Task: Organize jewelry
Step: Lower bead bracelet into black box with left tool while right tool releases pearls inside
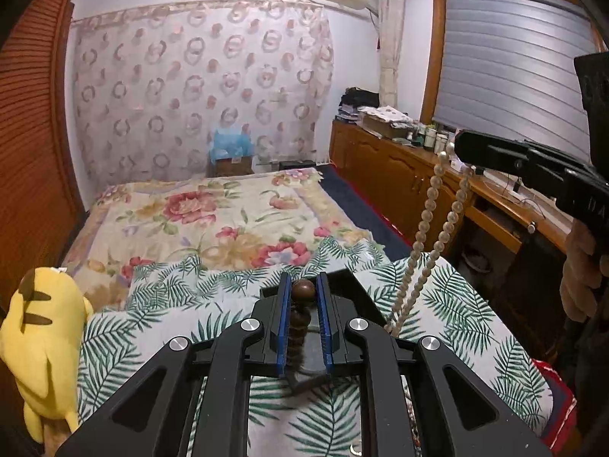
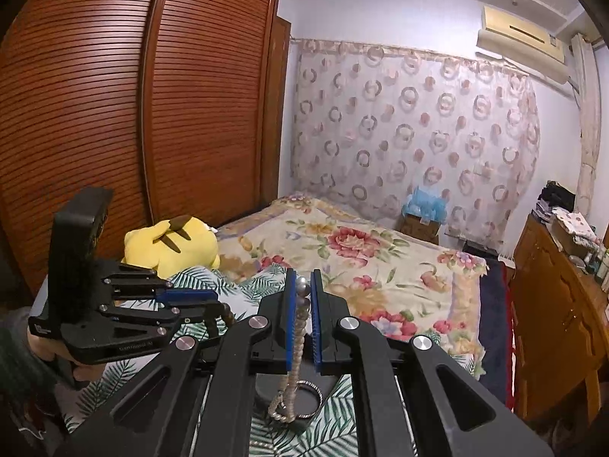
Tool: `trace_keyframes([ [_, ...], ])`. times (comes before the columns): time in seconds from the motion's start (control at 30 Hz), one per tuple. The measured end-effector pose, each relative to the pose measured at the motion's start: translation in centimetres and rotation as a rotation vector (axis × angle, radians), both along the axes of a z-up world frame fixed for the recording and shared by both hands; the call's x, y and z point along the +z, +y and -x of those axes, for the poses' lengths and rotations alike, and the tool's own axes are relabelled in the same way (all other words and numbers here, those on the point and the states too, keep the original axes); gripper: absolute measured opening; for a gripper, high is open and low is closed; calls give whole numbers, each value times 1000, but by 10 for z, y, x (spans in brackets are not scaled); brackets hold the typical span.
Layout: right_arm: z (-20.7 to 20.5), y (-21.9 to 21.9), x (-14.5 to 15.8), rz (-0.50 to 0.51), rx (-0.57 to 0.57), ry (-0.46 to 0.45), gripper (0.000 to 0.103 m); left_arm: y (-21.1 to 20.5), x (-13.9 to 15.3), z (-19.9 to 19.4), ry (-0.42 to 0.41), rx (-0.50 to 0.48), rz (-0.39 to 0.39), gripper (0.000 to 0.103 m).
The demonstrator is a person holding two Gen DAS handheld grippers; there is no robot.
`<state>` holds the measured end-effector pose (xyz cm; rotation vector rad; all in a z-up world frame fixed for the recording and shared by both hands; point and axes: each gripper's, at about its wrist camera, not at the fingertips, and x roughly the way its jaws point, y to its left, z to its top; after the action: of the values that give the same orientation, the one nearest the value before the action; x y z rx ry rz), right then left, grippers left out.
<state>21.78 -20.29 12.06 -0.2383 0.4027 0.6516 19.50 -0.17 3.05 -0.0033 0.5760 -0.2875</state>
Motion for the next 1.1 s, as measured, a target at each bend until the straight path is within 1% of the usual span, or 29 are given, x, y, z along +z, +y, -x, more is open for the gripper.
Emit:
trace_keyframes([
  [0.2,-17,4,2,-4,2,-2,8,-4,-2,-14,7,-6,-4,12],
  [0.37,-39,6,-9,-2,-17,22,8,-7,-7,-27,22,-12,0,12],
  [0.5,-57,7,-32,11,-33,68,8,-10,-9,-35,32,-17,0,12],
  [0.63,-75,8,-69,29,-46,147,8,-14,-10,-43,31,-25,4,12],
  [0.83,-80,14,-114,44,-42,228,8,-22,-15,-56,40,-37,4,12],
  [1.1,-78,11,-144,41,-38,288,9,-27,-40,-76,100,-41,2,12],
])
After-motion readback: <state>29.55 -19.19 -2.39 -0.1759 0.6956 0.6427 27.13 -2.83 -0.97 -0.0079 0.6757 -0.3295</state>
